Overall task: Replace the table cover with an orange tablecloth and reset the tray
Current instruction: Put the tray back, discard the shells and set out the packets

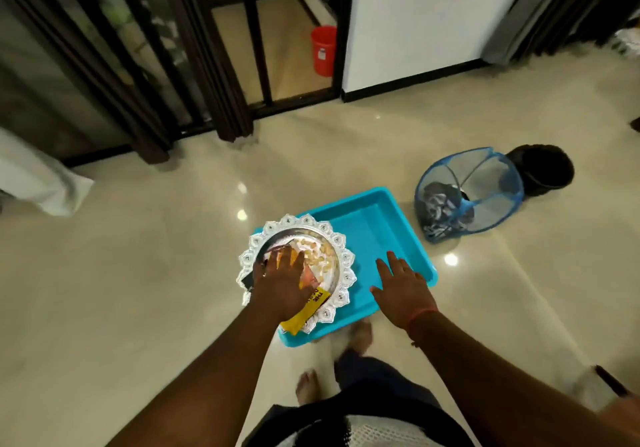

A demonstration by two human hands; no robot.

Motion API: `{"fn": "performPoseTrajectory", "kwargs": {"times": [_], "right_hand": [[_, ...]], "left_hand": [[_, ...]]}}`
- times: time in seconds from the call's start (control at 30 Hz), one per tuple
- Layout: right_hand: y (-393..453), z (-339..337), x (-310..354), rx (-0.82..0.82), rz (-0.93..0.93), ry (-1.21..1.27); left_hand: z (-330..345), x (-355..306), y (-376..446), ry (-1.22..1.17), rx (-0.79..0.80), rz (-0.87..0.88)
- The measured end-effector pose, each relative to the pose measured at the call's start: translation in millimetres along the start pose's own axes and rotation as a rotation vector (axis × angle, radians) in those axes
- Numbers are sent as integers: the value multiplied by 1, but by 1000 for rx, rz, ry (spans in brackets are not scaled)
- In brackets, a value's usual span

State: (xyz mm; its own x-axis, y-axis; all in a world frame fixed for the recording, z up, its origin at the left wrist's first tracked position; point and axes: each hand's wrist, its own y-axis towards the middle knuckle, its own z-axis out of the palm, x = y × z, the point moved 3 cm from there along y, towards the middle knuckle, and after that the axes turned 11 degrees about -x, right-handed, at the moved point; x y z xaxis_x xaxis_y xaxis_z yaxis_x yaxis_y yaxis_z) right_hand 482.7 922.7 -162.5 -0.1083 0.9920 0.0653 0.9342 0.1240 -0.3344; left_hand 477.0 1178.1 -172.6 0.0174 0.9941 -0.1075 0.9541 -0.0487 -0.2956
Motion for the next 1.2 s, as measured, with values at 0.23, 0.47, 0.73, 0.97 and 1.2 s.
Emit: {"fn": "performPoseTrajectory", "kwargs": {"times": [0.23,0.47,0.73,0.97,1.2], "right_hand": [[74,50,20,304,106,408],[120,105,20,443,409,764],[142,124,19,445,584,958],[140,85,22,396,552,1163],[97,11,5,154,575,1418]], "left_hand": [[40,67,-3,-322,65,-485],[70,91,5,-1013,52,-1094],[104,95,9,-1341,21,-1454],[71,85,13,-1421,-115,-1435],[2,57,18,-1428,-179,-1126]]}}
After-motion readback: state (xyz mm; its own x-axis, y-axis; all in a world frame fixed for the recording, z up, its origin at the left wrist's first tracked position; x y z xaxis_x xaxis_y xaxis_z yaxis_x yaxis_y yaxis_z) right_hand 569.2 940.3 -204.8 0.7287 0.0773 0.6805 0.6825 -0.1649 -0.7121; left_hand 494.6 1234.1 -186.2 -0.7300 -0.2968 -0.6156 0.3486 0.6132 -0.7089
